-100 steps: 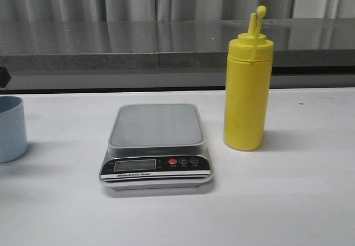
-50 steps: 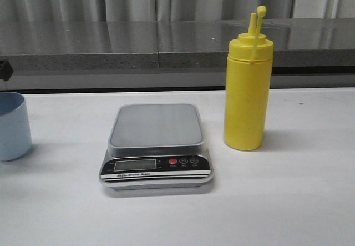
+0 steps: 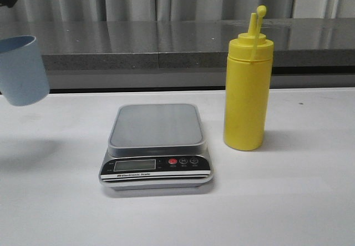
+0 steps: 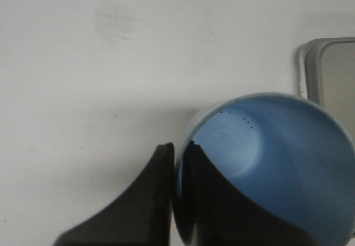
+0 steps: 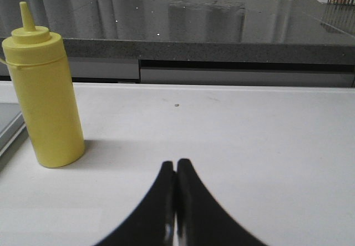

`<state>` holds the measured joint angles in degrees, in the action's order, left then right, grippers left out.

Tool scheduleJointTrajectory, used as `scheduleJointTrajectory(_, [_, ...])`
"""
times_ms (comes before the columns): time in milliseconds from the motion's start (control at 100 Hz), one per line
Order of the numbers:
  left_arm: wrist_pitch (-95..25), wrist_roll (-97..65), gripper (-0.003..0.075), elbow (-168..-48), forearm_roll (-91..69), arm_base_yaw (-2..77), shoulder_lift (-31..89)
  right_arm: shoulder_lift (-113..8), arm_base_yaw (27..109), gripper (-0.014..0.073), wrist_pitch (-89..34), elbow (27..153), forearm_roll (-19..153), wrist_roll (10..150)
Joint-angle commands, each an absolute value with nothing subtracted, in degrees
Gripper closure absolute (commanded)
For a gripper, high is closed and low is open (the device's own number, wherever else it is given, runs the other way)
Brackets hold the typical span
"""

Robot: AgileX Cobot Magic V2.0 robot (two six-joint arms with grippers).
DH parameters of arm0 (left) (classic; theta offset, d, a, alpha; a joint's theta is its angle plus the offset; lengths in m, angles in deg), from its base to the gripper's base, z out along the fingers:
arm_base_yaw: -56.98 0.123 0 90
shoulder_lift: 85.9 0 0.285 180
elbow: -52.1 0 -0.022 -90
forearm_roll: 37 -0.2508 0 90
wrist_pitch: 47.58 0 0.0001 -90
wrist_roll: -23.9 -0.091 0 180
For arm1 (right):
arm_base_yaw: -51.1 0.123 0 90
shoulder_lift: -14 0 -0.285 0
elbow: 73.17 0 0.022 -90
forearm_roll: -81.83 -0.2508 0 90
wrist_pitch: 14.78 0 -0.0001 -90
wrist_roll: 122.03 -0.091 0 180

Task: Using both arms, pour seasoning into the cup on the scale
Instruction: 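Carry the cup with the left gripper and lower it onto the scale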

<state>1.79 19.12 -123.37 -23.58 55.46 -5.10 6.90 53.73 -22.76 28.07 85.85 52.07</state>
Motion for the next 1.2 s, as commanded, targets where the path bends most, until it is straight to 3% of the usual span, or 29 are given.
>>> scheduleJointTrajectory(0, [1.6,16.7,0.0740,-126.4,-18.0,55.5,-2.5,8.0,53.3,0.0662,-18.2,29.3,86.6,52.7])
scheduleJointTrajectory(300, [1.0,16.6,0.0740,-130.9,-16.5,47.9,-4.3,8.0,53.3,0.0662,-18.2,29.3,86.6,52.7])
scheduleJointTrajectory(670, [1.8,16.6,0.0740,-142.3,-16.5,36.7,-15.0,8.0,53.3,0.0662,-18.2,29.3,86.6,52.7])
scheduleJointTrajectory(1190, [4.5,17.8,0.0740,-149.6,-24.5,30.8,-24.3,8.0,53.3,0.0662,-18.2,29.3,86.6,52.7])
